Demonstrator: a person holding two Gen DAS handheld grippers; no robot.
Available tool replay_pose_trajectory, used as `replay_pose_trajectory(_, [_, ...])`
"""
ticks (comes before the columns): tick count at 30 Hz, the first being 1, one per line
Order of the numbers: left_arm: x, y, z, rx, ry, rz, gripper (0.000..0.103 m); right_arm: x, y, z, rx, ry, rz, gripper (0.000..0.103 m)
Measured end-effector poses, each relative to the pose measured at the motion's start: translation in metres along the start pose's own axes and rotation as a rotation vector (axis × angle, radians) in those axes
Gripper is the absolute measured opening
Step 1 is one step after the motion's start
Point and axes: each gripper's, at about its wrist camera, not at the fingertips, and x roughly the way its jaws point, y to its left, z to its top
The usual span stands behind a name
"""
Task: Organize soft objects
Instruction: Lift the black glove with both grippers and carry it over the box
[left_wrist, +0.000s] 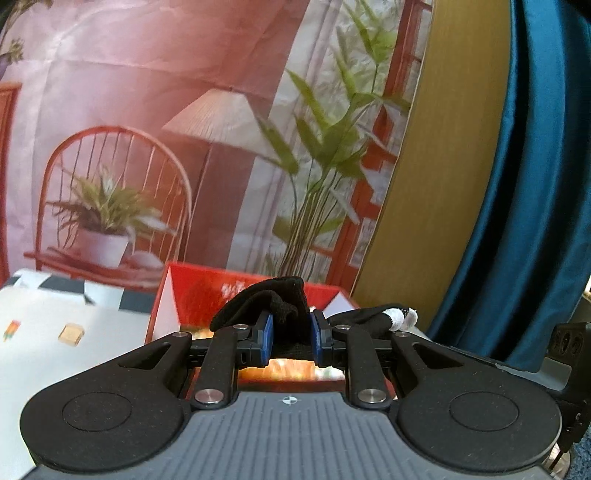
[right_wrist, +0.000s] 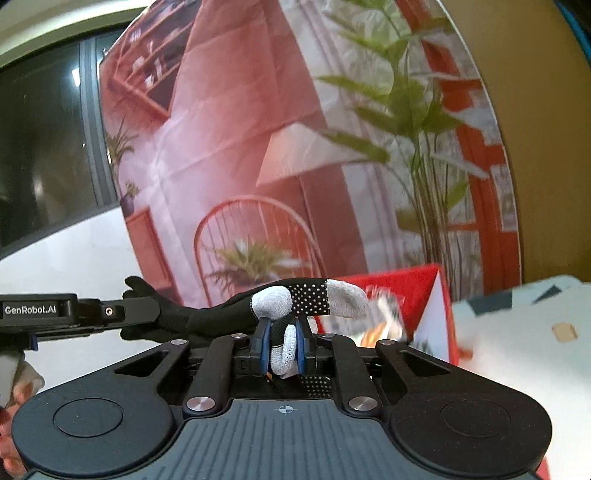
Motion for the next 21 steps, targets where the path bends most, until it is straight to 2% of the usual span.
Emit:
replay_pose_trajectory(4, [0.017, -0.001, 0.016, -0.009, 0.003, -0.003, 0.022, 0.014, -0.004, 0.022, -0.024, -0.025, -0.014, 0.012])
replay_pose_trajectory(9, [0.048, 0.015, 0.02, -0.068, 0.071, 0.005, 0.022, 0.039, -0.012, 0.037, -0.07, -0.008, -0.033, 0.012])
replay_pose_trajectory(12, [0.067, 0.026, 0.015, -0.086, 0.138, 0.023, 0.022, 0.055, -0.016, 0.037, -0.073, 0.045, -0.045, 0.012])
replay_pose_trajectory(15, [0.085, 0.032, 0.007, -0.045, 0.205, 0.06, 0.022, 0.075, -0.022, 0.03, -0.061, 0.13, -0.055, 0.012])
replay_pose_trajectory(21, [0.105, 0.045, -0.005, -0.028, 0.292, 0.091, 0.023, 0.097, -0.027, 0.007, -0.053, 0.237, -0.073, 0.012])
